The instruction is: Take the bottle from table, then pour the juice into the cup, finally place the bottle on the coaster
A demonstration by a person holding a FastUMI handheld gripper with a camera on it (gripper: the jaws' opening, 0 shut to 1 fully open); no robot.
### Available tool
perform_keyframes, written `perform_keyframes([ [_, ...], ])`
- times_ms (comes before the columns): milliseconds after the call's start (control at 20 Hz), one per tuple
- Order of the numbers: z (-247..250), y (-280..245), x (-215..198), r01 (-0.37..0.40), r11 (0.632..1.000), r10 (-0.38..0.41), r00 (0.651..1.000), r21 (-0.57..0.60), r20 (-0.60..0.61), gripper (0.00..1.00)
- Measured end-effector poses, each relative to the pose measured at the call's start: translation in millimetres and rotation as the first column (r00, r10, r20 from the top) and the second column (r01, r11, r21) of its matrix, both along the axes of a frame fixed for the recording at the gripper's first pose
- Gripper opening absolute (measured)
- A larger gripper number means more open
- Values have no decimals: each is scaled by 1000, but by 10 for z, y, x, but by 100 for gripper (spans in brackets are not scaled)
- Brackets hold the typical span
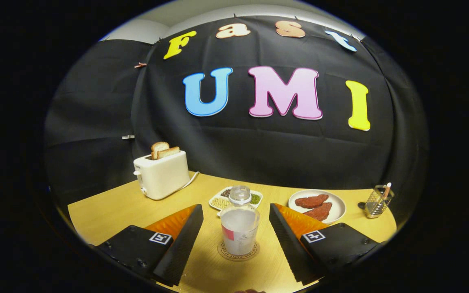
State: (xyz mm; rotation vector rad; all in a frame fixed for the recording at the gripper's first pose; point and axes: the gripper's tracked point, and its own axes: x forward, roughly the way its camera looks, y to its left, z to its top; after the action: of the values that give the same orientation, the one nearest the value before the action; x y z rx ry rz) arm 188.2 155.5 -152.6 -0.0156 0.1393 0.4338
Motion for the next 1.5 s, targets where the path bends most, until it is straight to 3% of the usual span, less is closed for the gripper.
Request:
perform_keyframes([
  [200, 530, -196, -389, 0, 999, 3, 997, -53, 72, 99],
  [350, 998, -444, -657, 45, 993, -28, 989, -111, 146, 97],
  [600, 1564, -760, -1213, 121, 990, -106, 976, -71, 190, 97],
  [1050, 1788, -1747, -2202, 340, 940, -334, 929, -11, 159, 97],
  [1500, 1659, -2159, -2478, 450, 891, -453, 887, 58, 90, 97],
])
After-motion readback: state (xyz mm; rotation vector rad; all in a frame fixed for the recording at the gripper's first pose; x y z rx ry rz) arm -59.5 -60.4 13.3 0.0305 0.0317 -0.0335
